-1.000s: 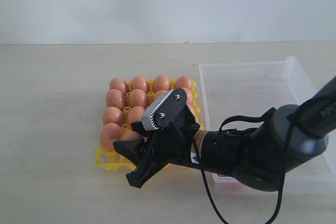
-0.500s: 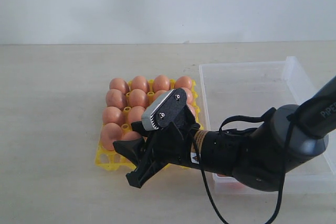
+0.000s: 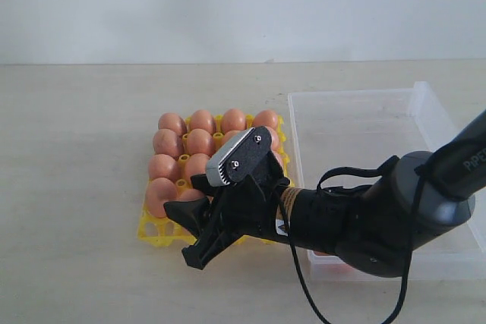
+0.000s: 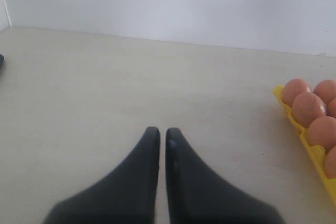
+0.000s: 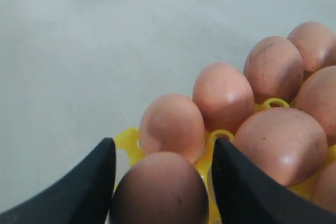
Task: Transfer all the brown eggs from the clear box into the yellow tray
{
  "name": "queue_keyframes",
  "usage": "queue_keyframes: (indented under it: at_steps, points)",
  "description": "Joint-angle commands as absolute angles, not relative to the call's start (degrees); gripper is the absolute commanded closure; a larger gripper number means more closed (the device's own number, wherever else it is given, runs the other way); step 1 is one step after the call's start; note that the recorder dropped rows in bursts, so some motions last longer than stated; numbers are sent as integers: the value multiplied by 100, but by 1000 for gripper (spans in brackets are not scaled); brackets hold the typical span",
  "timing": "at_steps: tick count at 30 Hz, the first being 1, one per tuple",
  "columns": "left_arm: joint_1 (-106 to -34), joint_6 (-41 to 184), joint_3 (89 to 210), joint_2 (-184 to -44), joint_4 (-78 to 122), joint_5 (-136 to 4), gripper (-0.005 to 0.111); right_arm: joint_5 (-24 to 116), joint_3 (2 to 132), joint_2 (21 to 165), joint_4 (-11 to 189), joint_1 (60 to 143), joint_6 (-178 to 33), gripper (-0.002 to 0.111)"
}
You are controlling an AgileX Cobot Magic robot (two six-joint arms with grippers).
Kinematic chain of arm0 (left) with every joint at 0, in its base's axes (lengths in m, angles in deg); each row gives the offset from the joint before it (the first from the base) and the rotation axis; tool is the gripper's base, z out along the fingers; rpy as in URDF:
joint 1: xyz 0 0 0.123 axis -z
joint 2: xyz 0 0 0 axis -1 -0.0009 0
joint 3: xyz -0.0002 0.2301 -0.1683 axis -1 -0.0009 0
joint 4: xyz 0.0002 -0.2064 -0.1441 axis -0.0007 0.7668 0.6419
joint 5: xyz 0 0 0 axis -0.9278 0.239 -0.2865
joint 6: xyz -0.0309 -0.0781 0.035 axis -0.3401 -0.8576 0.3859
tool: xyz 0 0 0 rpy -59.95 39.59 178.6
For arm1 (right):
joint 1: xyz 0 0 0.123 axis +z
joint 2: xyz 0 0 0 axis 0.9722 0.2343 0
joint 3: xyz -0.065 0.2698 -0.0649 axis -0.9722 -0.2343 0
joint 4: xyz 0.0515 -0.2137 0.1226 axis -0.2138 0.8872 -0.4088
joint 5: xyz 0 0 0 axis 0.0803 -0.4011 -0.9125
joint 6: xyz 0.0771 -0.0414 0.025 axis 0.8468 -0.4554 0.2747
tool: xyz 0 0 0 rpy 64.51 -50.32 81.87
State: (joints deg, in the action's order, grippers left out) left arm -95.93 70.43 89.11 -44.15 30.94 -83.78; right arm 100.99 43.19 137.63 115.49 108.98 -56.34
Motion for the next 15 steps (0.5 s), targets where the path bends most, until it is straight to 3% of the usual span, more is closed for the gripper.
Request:
queue_keyframes:
  at_steps: [1,7,15]
  points:
    - [-9598,7065,8889,-4396,3097,-8379,103,10021,4310,13732,11508,10900,-5656,62]
    - [-9598,7065,8889,-4396,3097,-8379,103,9990,4310,13720,11531,10900,-5648,62]
    - [-9598,7065,8889,-4396,3097,-8379,103,8949,4310,13468,11855,10900,-5584,62]
